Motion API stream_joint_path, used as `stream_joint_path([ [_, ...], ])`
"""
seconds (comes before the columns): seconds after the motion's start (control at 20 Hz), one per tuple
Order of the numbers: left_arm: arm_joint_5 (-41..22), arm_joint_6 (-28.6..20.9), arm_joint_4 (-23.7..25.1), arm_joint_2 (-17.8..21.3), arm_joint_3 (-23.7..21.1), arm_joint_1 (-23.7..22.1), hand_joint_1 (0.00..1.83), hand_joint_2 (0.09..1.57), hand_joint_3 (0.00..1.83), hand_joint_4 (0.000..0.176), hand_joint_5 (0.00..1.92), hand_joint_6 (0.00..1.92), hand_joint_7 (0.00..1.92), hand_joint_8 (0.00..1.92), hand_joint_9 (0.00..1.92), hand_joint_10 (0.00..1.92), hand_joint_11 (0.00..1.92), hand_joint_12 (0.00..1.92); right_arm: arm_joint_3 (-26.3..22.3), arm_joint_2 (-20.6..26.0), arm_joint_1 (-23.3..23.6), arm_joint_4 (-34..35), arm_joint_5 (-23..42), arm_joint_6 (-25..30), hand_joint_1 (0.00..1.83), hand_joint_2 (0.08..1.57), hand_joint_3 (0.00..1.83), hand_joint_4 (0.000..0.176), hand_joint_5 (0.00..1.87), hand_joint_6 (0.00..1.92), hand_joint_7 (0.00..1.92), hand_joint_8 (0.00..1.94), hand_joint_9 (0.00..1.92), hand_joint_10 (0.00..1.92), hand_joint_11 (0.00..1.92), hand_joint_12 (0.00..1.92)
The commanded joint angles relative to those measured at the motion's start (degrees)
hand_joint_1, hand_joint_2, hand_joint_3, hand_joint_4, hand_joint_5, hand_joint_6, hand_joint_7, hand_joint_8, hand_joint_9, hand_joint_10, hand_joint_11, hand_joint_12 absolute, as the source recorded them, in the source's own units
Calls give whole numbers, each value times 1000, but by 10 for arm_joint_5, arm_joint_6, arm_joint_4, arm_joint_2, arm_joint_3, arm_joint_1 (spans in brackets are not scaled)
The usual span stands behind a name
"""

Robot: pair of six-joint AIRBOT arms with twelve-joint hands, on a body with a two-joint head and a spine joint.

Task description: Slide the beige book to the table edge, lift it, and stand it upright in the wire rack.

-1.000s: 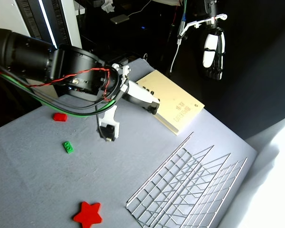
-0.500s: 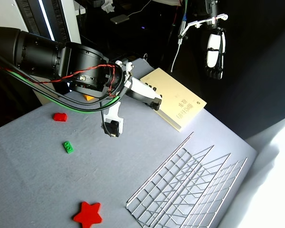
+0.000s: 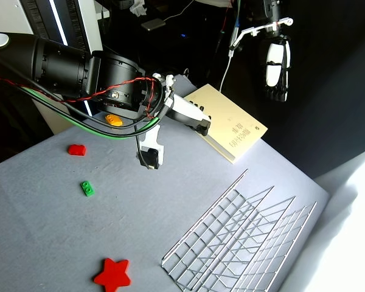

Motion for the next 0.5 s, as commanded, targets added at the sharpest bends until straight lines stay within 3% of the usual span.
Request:
stream_joint_path([
  [0.0, -39, -1, -5, 0, 6, -1, 692, 1037, 3, 0, 0, 0, 0, 0, 0, 0, 0, 0, -1, -1, 9, 17, -27, 2, 160, 1150, 0, 0, 310, 2, 322, 2, 318, 4, 0, 927],
  [0.1, -47, 24, -5, 0, 7, -1, 700, 1020, 0, 0, 11, 4, 0, 0, 0, 0, 0, 0, -1, -5, 10, 17, -31, 2, 173, 1147, 0, 0, 309, 1, 312, 3, 318, 5, 0, 907],
  [0.45, -51, 32, -5, 1, 3, -2, 682, 1048, 7, 0, 25, 9, 0, 0, 11, 4, 7, 3, -1, -13, 12, 18, -39, 2, 120, 1163, 4, 0, 328, 1, 342, 1, 349, 5, 0, 894],
])
